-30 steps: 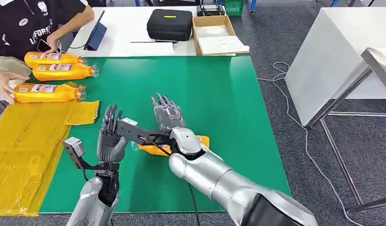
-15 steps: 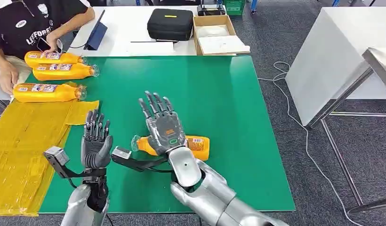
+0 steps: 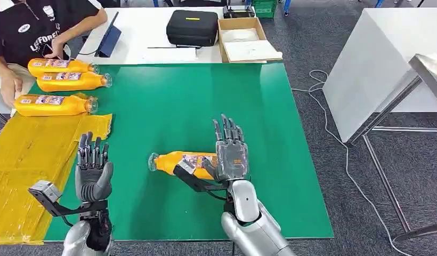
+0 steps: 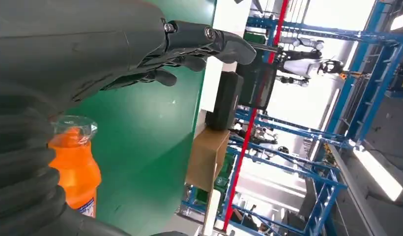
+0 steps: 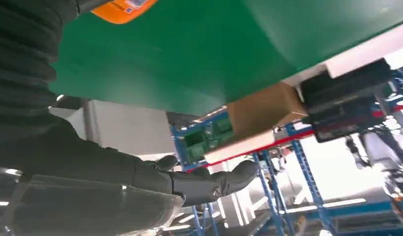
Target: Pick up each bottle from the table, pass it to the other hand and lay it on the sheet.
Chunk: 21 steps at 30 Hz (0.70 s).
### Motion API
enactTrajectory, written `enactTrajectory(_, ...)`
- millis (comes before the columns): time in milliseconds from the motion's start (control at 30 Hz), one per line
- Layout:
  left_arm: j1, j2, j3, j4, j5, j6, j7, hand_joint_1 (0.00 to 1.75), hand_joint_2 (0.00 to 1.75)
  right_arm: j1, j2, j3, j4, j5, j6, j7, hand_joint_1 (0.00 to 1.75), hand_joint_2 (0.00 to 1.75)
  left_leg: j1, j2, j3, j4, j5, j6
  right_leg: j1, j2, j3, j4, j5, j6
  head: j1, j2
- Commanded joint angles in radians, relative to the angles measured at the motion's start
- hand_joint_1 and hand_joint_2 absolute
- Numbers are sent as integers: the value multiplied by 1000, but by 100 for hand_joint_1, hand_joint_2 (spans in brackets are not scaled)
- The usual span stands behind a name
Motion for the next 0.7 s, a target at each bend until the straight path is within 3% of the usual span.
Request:
enactTrajectory(33, -1, -1, 15, 4, -8, 6, 13, 0, 175, -27, -6, -84, 94, 1, 35, 14, 0, 175, 0, -2, 4, -1, -1, -2, 0, -2, 5, -2, -1, -1, 0, 0)
enactTrajectory(400, -26, 7, -1, 49, -15, 6, 14, 0, 175, -94, 26, -187, 236, -150, 118, -187, 0, 175, 0, -2, 4, -1, 0, -2, 0, -2, 4, -1, -1, -1, 0, 0)
enactTrajectory(700, -39, 5, -11, 71, -20, -1, 18, 0, 175, -95, 26, -185, 299, -163, 116, -180, 0, 175, 0, -3, 4, -1, 0, -2, 0, -3, 4, -1, -1, -1, 0, 0)
